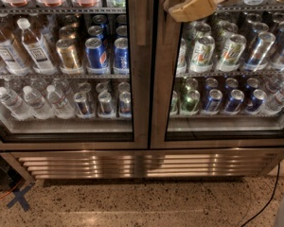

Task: Open right fridge door

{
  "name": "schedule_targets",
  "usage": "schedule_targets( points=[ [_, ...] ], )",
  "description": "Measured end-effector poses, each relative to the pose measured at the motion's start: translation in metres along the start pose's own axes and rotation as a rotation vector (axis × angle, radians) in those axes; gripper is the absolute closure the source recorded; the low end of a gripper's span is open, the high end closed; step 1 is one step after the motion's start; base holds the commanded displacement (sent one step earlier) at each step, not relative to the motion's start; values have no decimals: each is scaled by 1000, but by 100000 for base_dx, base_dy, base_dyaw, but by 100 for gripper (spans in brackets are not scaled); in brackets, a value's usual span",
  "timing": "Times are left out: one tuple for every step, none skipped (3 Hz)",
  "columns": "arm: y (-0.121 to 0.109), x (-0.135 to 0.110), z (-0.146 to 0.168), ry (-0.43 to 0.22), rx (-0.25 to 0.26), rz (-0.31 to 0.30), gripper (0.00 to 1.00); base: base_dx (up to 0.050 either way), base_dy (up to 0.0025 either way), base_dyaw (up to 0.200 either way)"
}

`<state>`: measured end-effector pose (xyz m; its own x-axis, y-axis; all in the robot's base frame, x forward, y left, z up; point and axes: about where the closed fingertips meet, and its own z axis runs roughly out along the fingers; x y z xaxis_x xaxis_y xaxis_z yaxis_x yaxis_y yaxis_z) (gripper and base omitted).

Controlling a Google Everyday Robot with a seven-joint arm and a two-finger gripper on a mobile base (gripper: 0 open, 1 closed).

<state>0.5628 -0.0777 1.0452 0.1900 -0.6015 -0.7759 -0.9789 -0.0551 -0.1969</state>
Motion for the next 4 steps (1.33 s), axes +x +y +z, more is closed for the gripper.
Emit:
schedule_targets(
  points=[
    [-2, -1, -1, -2, 6, 0, 100, 0, 0, 0],
    [-6, -1, 0, -2, 7, 0, 100, 0, 0, 0],
    [-10, 0, 1, -2, 7, 0, 100, 0, 0, 0],
    [-12, -11, -4, -33, 31, 9, 100, 0, 0, 0]
  ],
)
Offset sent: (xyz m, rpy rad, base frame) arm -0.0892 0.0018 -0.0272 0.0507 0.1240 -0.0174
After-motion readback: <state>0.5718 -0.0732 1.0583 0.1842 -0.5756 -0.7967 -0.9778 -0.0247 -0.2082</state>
